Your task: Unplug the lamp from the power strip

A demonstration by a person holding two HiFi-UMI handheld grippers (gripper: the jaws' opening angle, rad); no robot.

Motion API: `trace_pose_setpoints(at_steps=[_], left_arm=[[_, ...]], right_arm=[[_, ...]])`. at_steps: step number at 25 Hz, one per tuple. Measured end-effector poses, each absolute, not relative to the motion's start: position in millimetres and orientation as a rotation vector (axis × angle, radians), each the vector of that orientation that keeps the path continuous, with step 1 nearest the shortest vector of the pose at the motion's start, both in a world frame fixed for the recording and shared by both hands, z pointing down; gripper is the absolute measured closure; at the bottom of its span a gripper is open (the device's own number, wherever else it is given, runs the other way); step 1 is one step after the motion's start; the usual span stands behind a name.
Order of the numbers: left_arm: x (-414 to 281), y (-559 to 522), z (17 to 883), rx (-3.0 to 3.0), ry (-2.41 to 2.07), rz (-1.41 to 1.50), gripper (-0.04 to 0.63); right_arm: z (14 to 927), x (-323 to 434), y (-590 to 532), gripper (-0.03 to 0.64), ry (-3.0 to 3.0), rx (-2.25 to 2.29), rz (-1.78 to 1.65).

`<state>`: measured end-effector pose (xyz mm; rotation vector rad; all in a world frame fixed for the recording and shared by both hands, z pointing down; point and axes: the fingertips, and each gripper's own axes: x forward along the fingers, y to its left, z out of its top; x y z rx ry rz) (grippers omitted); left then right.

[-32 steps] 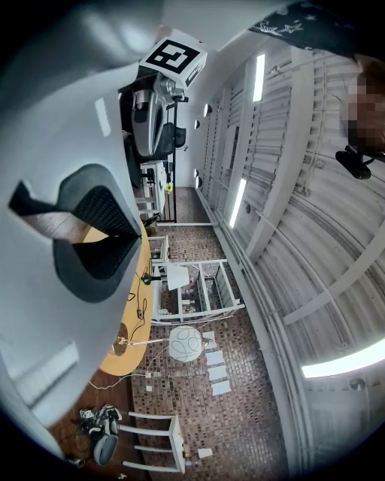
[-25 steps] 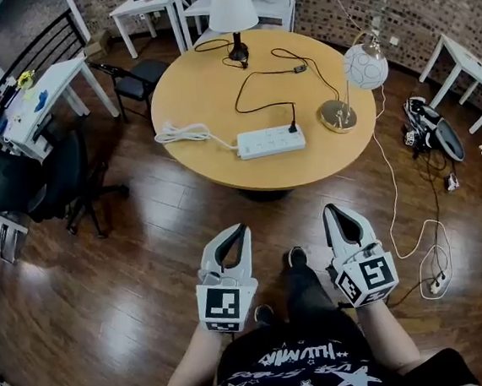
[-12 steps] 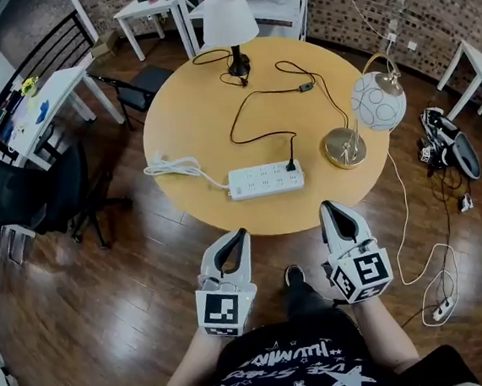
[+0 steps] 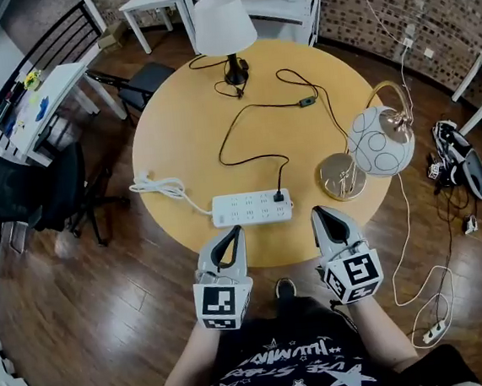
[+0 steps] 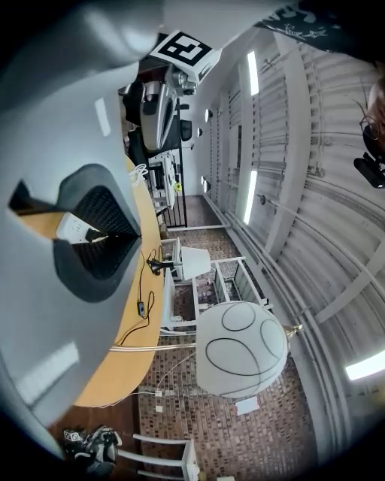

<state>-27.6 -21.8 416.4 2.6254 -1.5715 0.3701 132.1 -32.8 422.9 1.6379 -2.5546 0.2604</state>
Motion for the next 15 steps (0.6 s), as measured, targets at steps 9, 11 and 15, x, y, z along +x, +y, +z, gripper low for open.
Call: trace_pose_setpoints(at_steps=[9, 11, 15], left_arm=[[-15, -50, 433, 2.561, -1.584, 0.441, 0.591], [-15, -56, 446, 2.554, -1.558, 0.472, 0.591], [-14, -69, 479, 2.539, -1.491, 0.578, 0.591]], right_arm=[[441, 123, -55, 0.609, -2.633, 1.527, 0.294], [448, 119, -58, 0.609, -2.626, 1.507, 0.315], [466, 112, -63, 0.609, -2.561, 1.478, 0.347]])
